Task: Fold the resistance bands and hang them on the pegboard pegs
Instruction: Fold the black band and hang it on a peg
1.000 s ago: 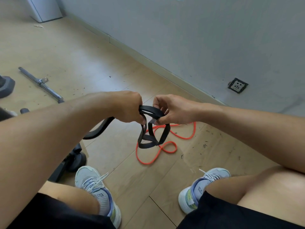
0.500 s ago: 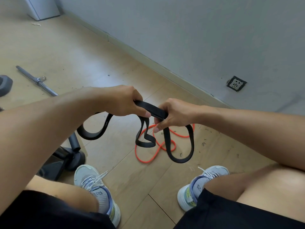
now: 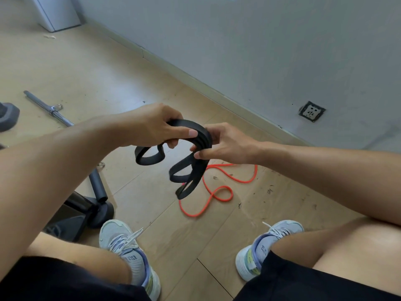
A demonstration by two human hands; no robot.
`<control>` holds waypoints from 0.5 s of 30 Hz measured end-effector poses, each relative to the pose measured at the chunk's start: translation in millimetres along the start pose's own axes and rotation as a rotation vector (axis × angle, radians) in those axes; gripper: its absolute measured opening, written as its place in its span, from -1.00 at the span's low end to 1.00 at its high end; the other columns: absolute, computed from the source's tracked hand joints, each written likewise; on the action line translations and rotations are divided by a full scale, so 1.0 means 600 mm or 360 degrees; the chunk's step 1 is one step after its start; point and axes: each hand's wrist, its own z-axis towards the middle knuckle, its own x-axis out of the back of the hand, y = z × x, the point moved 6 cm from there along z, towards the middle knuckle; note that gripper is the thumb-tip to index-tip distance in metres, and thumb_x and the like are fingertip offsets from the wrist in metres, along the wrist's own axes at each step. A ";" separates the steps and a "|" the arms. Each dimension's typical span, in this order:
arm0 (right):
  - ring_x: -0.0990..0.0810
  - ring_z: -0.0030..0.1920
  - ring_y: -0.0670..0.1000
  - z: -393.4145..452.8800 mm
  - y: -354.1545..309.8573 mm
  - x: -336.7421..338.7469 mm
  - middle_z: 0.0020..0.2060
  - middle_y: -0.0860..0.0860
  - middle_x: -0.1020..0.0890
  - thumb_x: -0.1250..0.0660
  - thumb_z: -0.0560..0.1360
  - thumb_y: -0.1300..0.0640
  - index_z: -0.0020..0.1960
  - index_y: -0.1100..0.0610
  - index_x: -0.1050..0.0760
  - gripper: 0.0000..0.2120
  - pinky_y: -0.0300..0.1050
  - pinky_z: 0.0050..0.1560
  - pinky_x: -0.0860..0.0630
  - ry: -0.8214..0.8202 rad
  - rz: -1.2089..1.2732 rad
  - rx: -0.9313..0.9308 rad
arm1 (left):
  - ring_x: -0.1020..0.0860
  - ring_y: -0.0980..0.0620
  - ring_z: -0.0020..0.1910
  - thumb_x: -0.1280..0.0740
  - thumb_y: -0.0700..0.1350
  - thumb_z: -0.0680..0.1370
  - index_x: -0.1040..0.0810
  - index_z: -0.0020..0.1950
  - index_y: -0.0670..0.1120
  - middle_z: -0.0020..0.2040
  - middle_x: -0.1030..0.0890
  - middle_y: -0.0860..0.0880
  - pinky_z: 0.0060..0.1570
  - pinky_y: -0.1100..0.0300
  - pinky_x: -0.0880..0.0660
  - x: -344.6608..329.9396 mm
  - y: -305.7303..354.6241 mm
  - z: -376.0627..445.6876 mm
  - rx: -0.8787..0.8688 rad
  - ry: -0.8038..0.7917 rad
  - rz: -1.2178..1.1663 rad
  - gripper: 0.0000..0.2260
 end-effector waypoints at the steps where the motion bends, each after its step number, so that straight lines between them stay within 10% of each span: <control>1: -0.76 -0.03 0.07 -0.002 -0.003 0.006 -0.10 0.10 -0.76 -0.57 0.46 0.29 0.05 0.21 -0.63 -0.79 0.14 0.14 -0.67 0.0053 0.0040 0.0024 | -0.59 -0.06 -0.35 -0.43 0.24 0.47 -0.61 -0.18 -0.06 -0.32 -0.69 0.06 -0.30 0.14 -0.42 0.003 -0.003 -0.002 0.0010 -0.0015 -0.0010 -0.64; 7: -0.65 -0.29 0.05 -0.007 -0.028 0.029 -0.27 0.12 -0.70 -0.59 0.46 0.12 -0.02 0.08 -0.69 -0.87 0.08 -0.17 -0.59 0.0176 -0.0119 0.0057 | -0.50 0.23 -0.51 -0.46 0.21 0.46 -0.60 -0.15 0.00 -0.26 -0.73 0.04 -0.38 0.24 -0.33 0.001 -0.018 -0.004 0.0124 -0.0121 0.0081 -0.72; 15: -0.66 -0.23 0.13 -0.011 -0.050 0.027 -0.28 0.06 -0.70 -0.58 0.45 0.01 -0.10 -0.04 -0.72 -0.93 0.16 -0.14 -0.60 0.0129 -0.0421 0.0061 | -0.58 0.11 -0.20 -0.55 0.23 0.36 -0.47 0.08 0.13 -0.22 -0.65 0.12 -0.27 0.17 -0.40 -0.033 0.003 0.005 0.0021 -0.0129 0.0280 -0.57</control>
